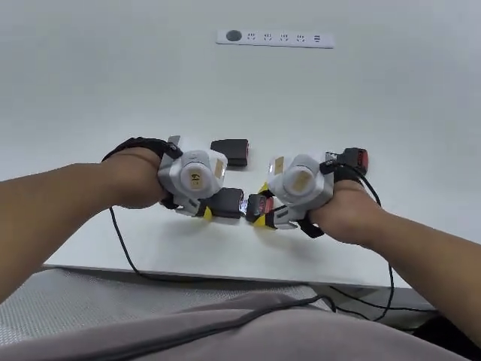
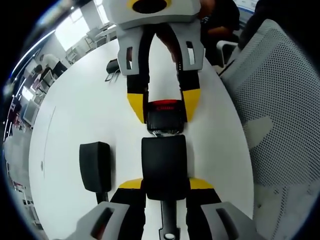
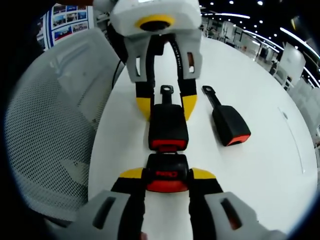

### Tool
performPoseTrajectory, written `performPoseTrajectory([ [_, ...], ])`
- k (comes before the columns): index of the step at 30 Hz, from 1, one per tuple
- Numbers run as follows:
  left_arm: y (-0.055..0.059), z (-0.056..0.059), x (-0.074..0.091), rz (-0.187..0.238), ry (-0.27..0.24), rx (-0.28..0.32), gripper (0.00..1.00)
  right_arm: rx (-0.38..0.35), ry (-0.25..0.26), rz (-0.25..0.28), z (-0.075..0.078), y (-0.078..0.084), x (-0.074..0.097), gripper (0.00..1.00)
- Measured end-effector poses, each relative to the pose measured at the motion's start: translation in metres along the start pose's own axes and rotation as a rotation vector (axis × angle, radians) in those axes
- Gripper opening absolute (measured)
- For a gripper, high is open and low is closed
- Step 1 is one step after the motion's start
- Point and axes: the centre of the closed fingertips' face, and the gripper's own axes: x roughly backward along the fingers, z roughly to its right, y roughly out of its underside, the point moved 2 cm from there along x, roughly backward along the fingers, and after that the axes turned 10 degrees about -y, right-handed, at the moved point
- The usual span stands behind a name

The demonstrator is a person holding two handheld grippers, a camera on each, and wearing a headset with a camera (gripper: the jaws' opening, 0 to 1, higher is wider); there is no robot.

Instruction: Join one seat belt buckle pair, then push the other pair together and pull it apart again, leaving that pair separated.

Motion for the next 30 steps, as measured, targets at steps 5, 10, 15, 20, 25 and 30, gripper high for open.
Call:
performPoseTrajectory([
  [5,-0.0004,-0.0005,-0.0007,-0.001,0.005,-0.003,0.3,-0.018,0.005,0.009,0.0007,-0.0007,-0.0003,0.31],
  [10,0.001,-0.0001,-0.0016,-0.02,0.011,0.003,0.3,-0.042,0.008,-0.021,0.0016,0.0001,-0.0013,0.31],
  [15,0.0012,0.0,-0.0023,-0.012,0.011,-0.004,0.3,-0.031,0.011,-0.018,0.002,0.0005,-0.0024,0.32],
  [20,0.0031,-0.0023,-0.0022,-0.005,0.007,0.016,0.31,-0.03,0.0,-0.036,0.0,0.0004,-0.0012,0.32],
  [25,0.003,-0.0034,-0.0022,-0.002,0.003,0.025,0.3,0.004,-0.022,-0.07,0.0002,0.0006,-0.0005,0.32],
  [30,0.0028,-0.0034,-0.0019,-0.008,-0.003,0.039,0.3,0.017,-0.033,-0.063,0.0013,0.0016,0.001,0.32],
])
